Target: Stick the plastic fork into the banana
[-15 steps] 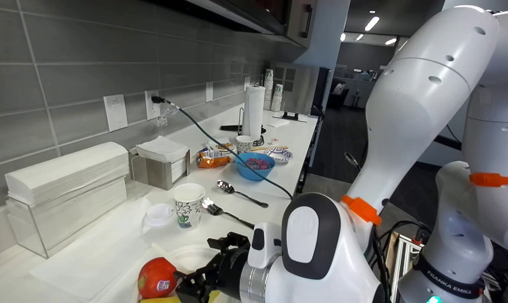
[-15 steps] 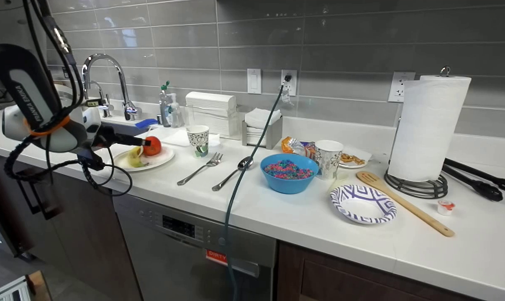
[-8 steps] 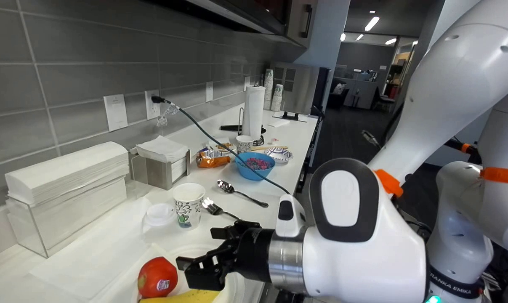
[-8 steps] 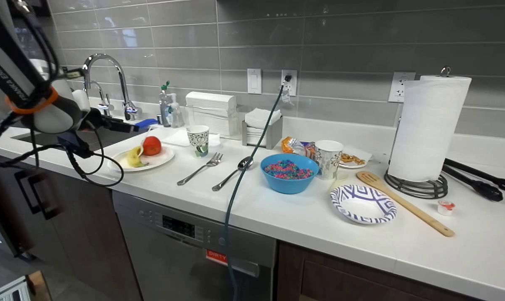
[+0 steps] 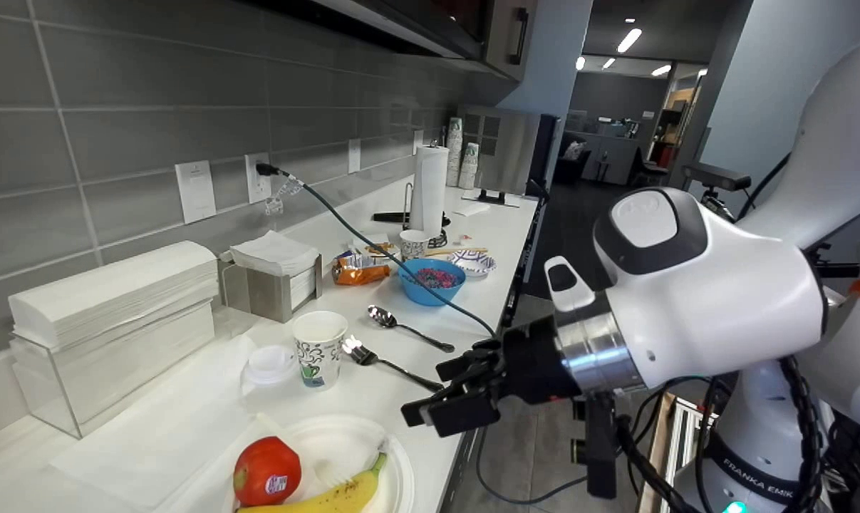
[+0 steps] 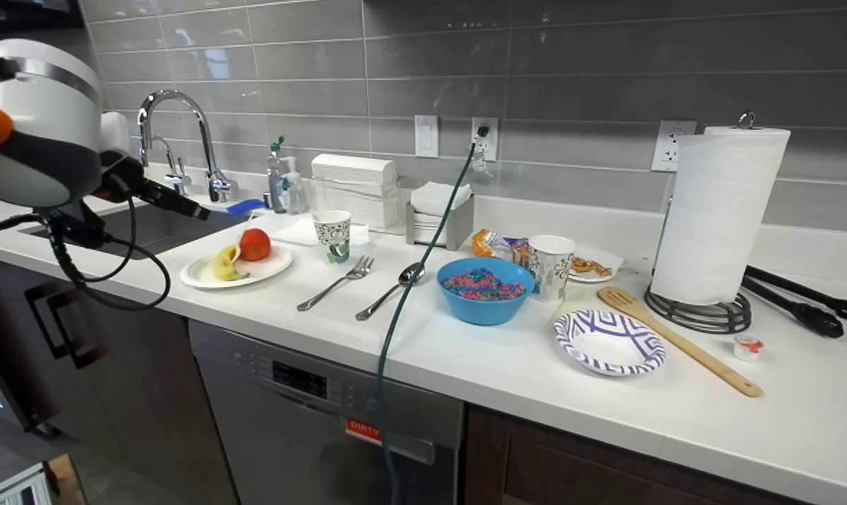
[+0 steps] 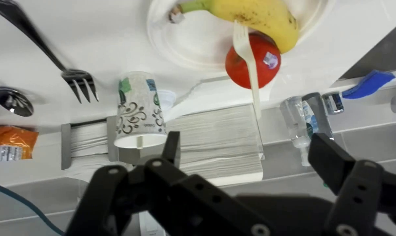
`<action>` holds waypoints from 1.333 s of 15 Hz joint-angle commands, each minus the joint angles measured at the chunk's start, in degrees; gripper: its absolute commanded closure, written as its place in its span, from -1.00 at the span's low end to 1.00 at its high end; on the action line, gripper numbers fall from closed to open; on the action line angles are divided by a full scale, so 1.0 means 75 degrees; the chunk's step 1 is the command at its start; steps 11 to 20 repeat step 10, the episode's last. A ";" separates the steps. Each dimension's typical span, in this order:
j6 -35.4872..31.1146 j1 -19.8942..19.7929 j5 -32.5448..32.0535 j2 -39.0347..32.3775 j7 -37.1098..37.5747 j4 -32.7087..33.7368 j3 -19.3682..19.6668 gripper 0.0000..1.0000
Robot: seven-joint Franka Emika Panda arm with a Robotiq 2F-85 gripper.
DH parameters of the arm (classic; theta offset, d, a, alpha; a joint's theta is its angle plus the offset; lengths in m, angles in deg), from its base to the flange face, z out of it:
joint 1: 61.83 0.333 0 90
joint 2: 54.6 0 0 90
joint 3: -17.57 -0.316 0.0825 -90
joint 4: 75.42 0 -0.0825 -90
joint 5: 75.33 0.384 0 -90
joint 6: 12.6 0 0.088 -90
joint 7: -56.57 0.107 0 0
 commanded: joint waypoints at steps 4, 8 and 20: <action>0.1214 0.0471 0.3663 0.0540 -0.3895 -0.1052 0.1098 -1.00; 0.1045 0.0287 0.3386 0.0519 -0.3710 -0.0952 0.1009 -1.00; 0.1048 0.0311 0.3400 0.0519 -0.3714 -0.0956 0.1011 -1.00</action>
